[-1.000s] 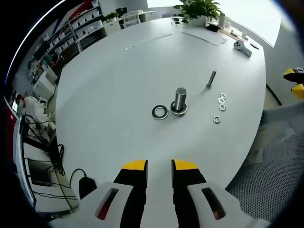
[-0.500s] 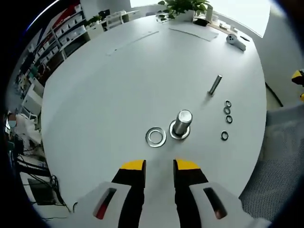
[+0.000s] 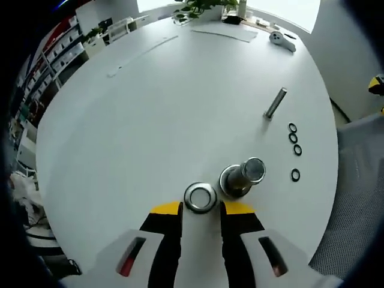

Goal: Place the washer onto the threaded stud by aligning its center hole with the stud, sliding it down to the base, and recovering from edge contact or off-axis alignment until the washer reaches the visible bottom stop.

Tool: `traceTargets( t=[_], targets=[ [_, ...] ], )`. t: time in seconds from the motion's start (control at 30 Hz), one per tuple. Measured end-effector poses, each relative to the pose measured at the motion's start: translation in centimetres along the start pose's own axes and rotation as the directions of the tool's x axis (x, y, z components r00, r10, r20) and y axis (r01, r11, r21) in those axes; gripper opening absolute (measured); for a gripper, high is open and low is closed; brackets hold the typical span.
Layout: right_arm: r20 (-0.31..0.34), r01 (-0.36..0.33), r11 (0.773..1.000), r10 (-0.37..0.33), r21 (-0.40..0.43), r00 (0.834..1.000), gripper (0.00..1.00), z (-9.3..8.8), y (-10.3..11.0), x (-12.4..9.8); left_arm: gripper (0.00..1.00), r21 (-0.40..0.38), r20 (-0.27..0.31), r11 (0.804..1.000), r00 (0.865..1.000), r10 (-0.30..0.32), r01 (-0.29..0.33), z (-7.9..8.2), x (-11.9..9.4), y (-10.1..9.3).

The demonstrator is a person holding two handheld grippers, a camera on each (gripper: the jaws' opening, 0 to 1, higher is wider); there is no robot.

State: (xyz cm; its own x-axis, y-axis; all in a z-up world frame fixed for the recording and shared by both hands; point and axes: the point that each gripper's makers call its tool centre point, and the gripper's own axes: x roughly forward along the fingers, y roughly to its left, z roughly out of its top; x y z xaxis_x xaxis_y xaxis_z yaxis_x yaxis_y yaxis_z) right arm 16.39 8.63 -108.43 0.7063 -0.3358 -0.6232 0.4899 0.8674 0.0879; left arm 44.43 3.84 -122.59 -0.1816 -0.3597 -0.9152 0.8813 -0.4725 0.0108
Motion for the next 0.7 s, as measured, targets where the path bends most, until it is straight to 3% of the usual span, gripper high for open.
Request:
traceTargets(
  t=[0.53,0.7],
  targets=[
    [0.004,0.009,1.0,-0.009,0.006,1.0,0.29,0.0,-0.3,0.1,0.23,0.094,-0.043,0.995,0.999,-0.027,0.031,0.0,1.0,-0.6],
    [0.008,0.007,1.0,-0.007,0.009,1.0,0.3,0.1,-0.2,0.0,0.22,0.091,-0.016,0.995,0.999,-0.046,0.047,0.5,1.2,-0.1]
  ],
)
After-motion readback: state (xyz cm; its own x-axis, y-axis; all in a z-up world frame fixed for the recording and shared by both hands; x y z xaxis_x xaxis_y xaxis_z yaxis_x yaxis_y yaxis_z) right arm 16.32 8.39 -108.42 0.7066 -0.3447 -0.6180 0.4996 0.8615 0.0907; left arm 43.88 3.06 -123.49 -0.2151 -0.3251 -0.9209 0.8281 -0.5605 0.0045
